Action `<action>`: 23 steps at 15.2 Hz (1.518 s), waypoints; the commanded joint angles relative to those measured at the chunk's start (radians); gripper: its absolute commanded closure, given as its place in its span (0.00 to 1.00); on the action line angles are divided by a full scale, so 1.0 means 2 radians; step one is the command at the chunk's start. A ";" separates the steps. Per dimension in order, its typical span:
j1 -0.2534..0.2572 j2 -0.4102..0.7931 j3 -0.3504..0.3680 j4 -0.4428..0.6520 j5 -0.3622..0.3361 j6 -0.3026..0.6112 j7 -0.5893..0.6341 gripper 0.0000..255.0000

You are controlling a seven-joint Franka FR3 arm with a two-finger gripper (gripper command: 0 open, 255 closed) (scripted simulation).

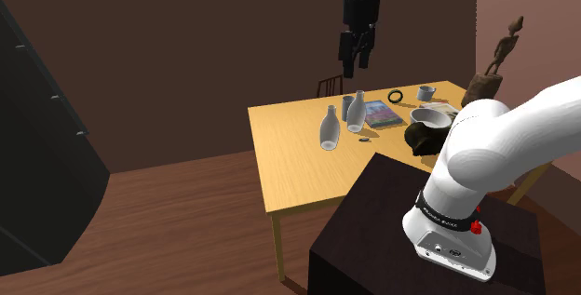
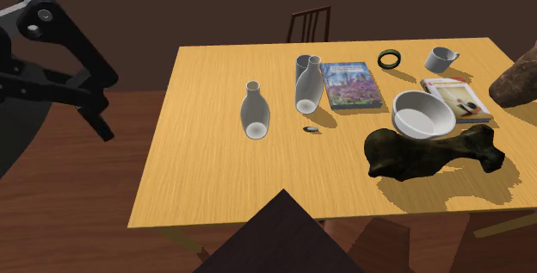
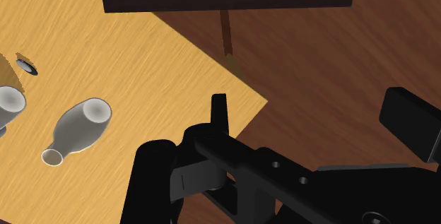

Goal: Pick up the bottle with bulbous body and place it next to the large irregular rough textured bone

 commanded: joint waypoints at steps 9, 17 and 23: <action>-0.019 0.079 -0.059 -0.027 -0.045 0.105 -0.071 0.00; -0.032 0.197 -0.116 -0.011 -0.066 0.208 -0.140 0.00; -0.039 0.304 -0.152 0.029 -0.056 0.275 -0.197 0.00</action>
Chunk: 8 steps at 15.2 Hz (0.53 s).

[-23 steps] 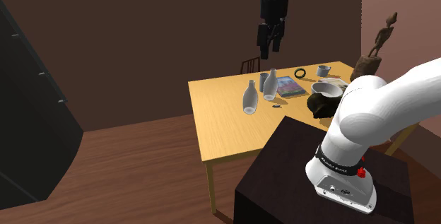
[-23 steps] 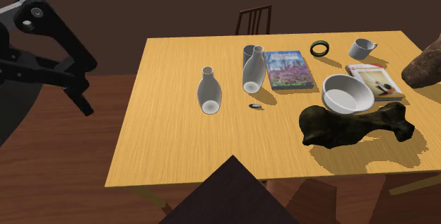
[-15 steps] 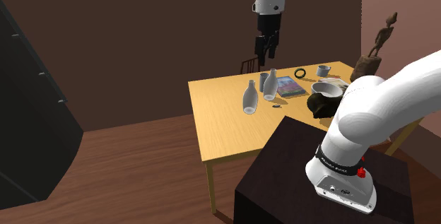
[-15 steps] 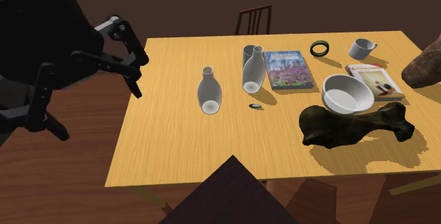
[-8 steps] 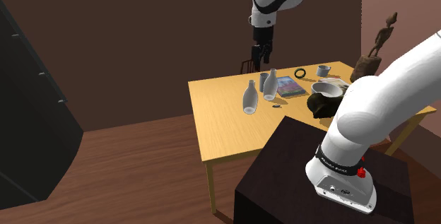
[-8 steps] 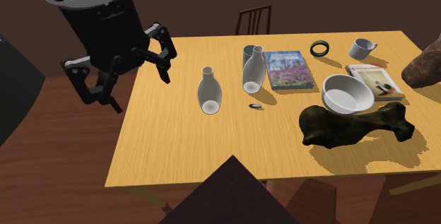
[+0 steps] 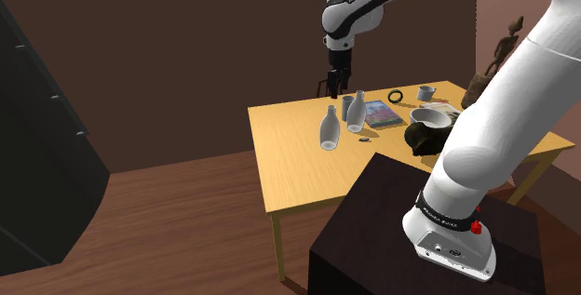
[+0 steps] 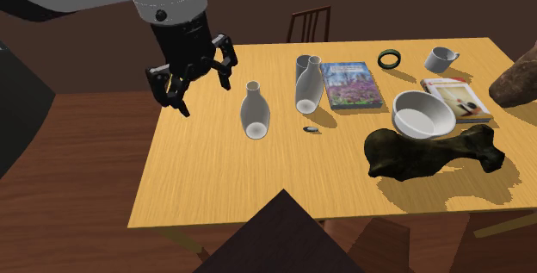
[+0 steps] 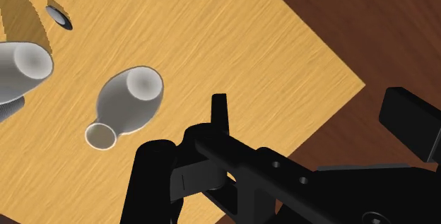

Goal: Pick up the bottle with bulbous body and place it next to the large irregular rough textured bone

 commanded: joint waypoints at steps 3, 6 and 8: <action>-0.006 0.073 -0.018 0.033 0.017 0.039 -0.040 0.00; -0.014 0.132 -0.028 0.067 0.038 0.061 -0.073 0.00; -0.022 0.172 -0.030 0.094 0.054 0.072 -0.095 0.00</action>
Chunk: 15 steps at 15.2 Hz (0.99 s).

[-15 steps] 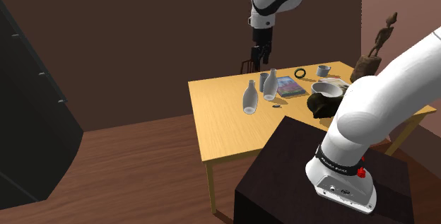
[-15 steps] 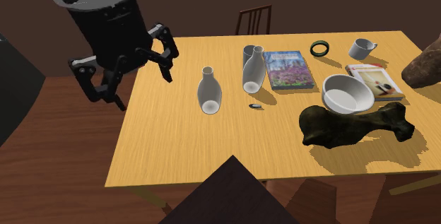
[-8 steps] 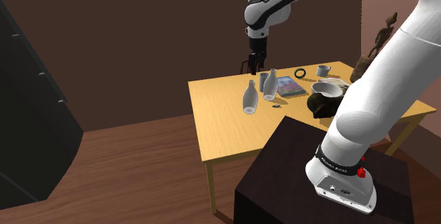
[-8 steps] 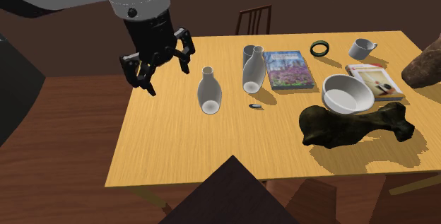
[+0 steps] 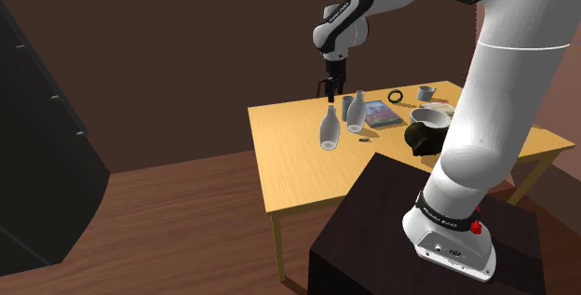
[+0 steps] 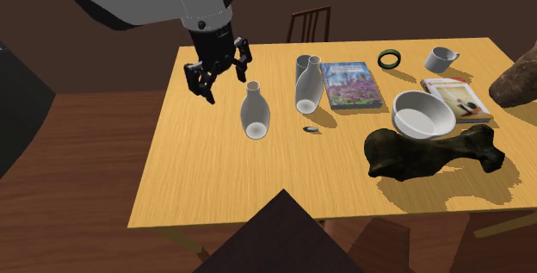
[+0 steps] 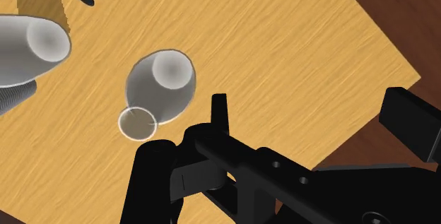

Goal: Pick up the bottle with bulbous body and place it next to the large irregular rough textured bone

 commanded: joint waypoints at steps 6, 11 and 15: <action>-0.038 0.139 0.006 0.105 0.053 0.027 -0.065 0.00; -0.076 0.238 0.019 0.205 0.080 0.025 -0.098 0.00; -0.102 0.308 0.029 0.288 0.092 0.013 -0.112 0.00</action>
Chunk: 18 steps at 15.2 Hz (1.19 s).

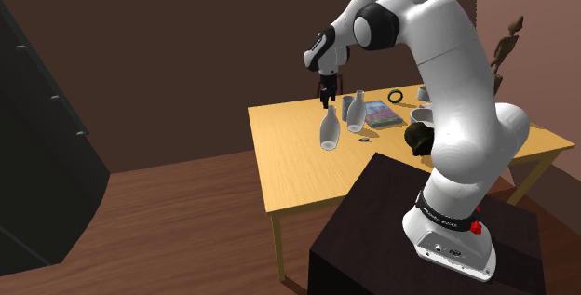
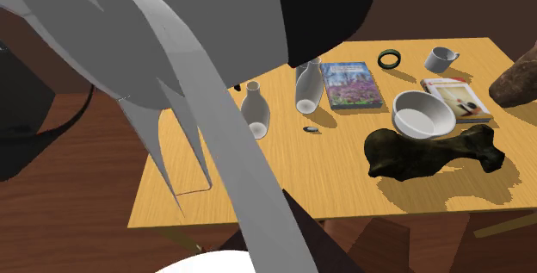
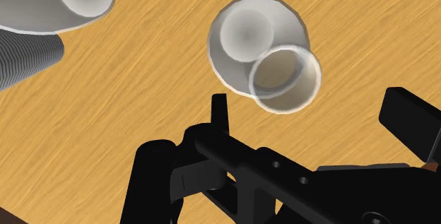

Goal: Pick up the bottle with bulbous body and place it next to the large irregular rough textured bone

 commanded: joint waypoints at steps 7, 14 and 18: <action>-0.012 0.045 0.010 0.017 0.011 0.028 -0.007 0.00; -0.012 0.047 0.010 0.017 0.011 0.030 -0.007 0.00; -0.012 0.047 0.010 0.017 0.011 0.030 -0.007 1.00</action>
